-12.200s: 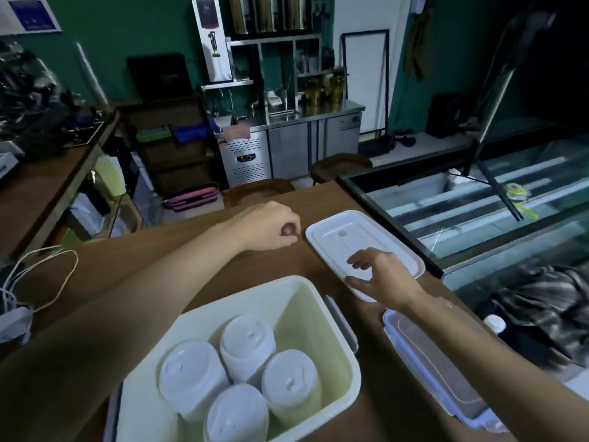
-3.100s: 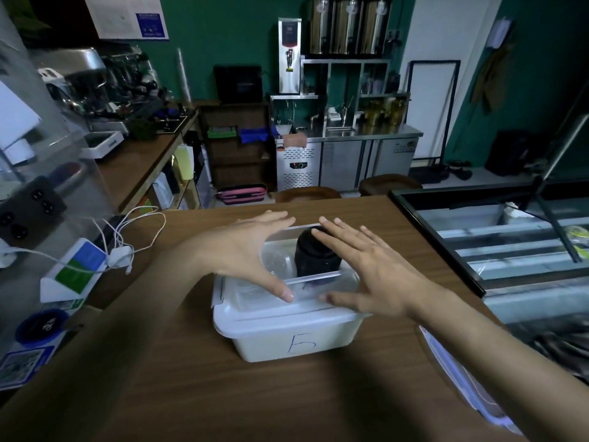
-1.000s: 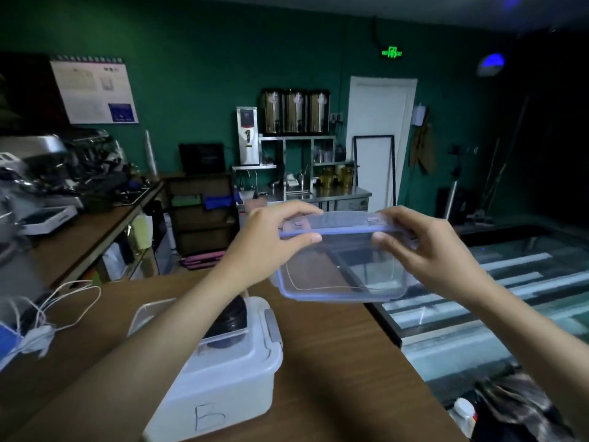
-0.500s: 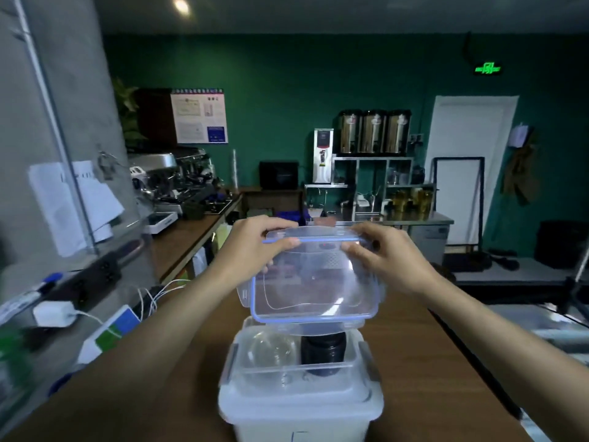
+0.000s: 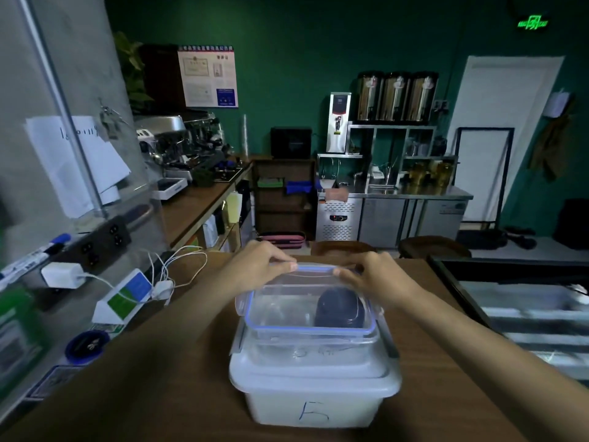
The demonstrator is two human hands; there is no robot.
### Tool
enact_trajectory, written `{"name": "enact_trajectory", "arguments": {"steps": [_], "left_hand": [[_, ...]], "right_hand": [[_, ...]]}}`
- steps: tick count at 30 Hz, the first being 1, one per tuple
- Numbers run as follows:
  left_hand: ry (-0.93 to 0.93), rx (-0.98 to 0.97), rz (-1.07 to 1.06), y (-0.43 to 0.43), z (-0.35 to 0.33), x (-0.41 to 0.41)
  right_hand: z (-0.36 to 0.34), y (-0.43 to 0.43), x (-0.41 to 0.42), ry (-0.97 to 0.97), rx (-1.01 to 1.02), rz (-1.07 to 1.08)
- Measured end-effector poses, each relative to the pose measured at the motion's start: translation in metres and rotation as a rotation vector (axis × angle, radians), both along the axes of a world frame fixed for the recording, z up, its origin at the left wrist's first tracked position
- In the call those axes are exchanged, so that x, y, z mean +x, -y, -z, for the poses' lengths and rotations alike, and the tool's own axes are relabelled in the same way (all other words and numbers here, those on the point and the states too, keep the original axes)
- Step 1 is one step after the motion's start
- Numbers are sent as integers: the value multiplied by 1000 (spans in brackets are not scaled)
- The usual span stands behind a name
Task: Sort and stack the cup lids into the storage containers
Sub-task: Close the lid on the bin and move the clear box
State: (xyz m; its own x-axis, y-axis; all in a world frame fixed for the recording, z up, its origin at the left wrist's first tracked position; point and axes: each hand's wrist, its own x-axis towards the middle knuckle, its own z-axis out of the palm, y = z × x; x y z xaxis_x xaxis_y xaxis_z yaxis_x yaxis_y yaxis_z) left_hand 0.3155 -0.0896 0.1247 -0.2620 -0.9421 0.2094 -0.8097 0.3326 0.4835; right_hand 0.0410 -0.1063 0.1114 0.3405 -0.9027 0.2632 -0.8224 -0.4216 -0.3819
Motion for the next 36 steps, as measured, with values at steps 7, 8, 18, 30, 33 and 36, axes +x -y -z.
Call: {"name": "enact_trajectory", "arguments": {"steps": [7,8,18,30,33,36], "left_hand": [[44,-34,-21,-4,22,-2],[43,-38,-31,-6,25,-2],[-112,-62,-60,-14,40,8],[-204,-10,-135,-22,48,0],[-154,-24,-152,-22,45,2],[-146,-68,-197,-26,42,3]], "right_hand": [[18,-14,4,-56,-61,79],[20,-15,5,-77,-50,87],[30,-8,-9,47,110,67],[39,-20,-11,332,251,49],[37,-19,-10,171,113,108],[29,-21,-6,-51,-132,208]]}}
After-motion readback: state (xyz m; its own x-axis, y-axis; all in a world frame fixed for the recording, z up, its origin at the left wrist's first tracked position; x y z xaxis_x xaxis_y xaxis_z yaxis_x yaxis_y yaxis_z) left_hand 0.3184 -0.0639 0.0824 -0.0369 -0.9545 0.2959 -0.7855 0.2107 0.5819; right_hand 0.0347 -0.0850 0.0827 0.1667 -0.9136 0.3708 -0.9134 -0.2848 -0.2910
